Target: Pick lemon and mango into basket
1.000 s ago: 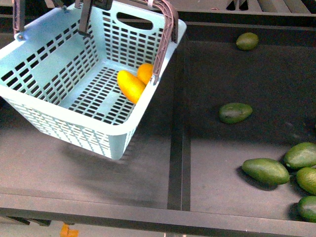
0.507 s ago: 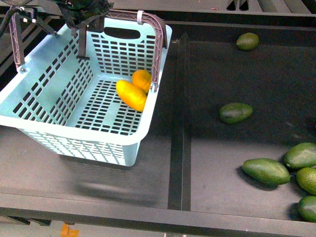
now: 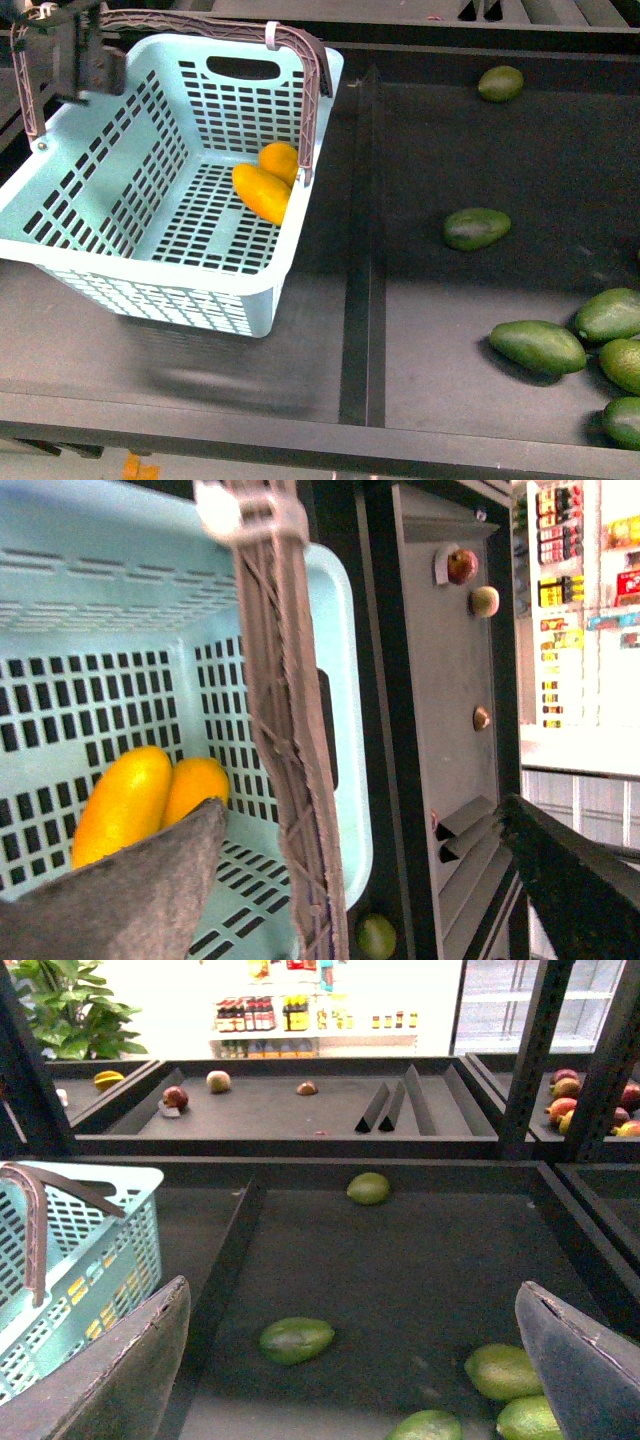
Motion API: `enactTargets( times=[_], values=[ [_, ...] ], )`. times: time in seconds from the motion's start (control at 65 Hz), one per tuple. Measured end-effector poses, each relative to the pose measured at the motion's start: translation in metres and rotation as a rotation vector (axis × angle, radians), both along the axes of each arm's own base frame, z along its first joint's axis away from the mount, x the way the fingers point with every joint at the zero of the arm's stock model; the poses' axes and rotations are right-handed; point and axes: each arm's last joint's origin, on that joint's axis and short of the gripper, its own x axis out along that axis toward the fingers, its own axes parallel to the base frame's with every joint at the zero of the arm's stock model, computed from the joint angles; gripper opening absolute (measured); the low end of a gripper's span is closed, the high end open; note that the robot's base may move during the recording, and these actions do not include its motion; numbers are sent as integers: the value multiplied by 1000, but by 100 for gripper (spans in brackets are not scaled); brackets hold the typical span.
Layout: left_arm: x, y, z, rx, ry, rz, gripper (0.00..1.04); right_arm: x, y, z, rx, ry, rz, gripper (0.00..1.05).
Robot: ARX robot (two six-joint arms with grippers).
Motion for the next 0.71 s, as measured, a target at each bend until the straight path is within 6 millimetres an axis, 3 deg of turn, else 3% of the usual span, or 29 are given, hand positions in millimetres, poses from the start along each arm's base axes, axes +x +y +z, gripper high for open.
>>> enactTargets(
  times=[0.046,0.169,0.246,0.292,0.338,0.384,0.446,0.554,0.646,0.707],
  values=[
    [-16,13,3,29,34,34,99,0,0,0,0,0,0,96],
    [-51,47,6,63,107,119,98,0,0,0,0,0,0,96],
    [-53,55,7,82,93,94,96,0,0,0,0,0,0,96],
    [-55,57,1,115,-38,-89,88,0,0,0,0,0,0,96],
    [-75,62,-12,430,-214,-352,74,0,0,0,0,0,-1,96],
    [-96,67,-11,745,-318,-441,62,0,0,0,0,0,0,96],
    [-116,74,2,1027,-373,-456,47,0,0,0,0,0,0,96],
    [-144,85,-1,1215,-332,-486,24,0,0,0,0,0,0,96],
    [-164,89,-9,1256,-314,-508,5,0,0,0,0,0,0,96],
    [-175,92,-14,1270,-317,-503,4,0,0,0,0,0,0,96]
  ],
)
